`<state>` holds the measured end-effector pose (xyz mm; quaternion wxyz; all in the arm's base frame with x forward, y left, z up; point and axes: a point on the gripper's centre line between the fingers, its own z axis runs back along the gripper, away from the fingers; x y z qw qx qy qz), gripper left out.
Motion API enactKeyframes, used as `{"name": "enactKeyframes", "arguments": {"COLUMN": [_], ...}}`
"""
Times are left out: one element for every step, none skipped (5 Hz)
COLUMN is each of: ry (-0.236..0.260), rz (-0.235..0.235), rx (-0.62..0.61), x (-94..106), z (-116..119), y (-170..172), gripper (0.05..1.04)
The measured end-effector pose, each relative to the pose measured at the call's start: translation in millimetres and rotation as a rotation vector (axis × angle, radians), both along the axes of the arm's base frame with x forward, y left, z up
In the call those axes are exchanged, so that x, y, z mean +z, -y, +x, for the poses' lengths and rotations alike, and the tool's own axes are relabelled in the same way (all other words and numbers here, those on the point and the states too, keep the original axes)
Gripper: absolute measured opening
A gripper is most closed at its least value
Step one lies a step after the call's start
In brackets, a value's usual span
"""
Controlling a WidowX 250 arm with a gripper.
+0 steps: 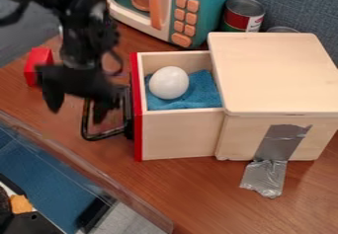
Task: Open the drawer
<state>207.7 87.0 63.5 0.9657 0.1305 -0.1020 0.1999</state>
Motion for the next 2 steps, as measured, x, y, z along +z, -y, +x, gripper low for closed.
{"name": "enactKeyframes", "arguments": {"ry": [0.007, 0.032], "rz": [-0.017, -0.051], "rx": [-0.079, -0.167], "x": [31.5, 71.1], "z": [-0.3, 0.8], "y": [4.2, 12.9], "gripper": [1.006, 1.001]}}
